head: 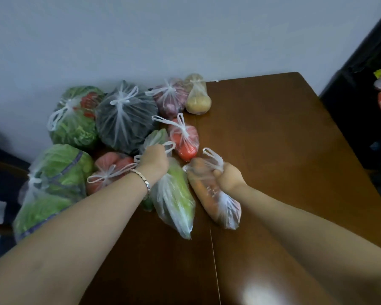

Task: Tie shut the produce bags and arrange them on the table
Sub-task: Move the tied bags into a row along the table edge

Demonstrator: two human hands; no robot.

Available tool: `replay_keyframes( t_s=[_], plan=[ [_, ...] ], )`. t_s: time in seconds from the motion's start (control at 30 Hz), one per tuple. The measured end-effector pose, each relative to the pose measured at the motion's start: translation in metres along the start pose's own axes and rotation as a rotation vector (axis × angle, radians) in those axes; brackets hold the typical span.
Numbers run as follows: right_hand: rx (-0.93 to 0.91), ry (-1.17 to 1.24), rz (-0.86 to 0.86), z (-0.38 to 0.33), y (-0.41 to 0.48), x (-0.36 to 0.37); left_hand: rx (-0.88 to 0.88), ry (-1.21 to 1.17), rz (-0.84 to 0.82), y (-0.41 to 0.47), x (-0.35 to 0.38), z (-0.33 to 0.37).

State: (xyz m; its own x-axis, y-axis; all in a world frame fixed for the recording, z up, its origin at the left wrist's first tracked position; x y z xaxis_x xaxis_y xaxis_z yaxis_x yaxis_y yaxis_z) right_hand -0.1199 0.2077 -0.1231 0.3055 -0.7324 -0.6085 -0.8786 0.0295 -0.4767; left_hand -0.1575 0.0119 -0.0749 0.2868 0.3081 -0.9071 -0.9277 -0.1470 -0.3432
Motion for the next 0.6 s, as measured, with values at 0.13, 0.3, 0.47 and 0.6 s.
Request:
replay_keyframes(
  t_s=[0.13, 0.3, 0.47, 0.6],
  plan=[
    [0.113, 0.274, 0.103, -0.017, 0.009, 0.017, 0.06, -0.099, 0.114, -0.002, -0.001, -0.006],
    [0.23, 0.405, 0.16, -0.002, -0.008, 0.018, 0.268, 0.227, 0.267, -0.047, 0.032, 0.006],
    [0.251, -0.047, -0.006, 0.026, -0.048, 0.047, 0.224, 0.361, -0.081, -0.072, 0.097, -0.005],
    [0.242, -0.189, -0.123, 0.044, -0.053, 0.075, 0.12, 0.346, -0.277, -0.073, 0.118, -0.024]
  ],
)
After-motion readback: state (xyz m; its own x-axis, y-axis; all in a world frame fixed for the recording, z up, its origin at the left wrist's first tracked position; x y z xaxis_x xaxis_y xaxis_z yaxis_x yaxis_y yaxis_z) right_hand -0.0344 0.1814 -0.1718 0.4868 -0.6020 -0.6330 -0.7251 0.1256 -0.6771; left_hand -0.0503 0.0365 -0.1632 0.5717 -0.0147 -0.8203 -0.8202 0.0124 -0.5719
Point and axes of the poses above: each hand's wrist, its own y-axis towards the middle knuckle, its own x-axis out of the palm, z = x × y, the point moved 4 cm from there along y, towards the middle knuckle, and after that the axes turned 1 degree about -z, right-handed, at the moved point
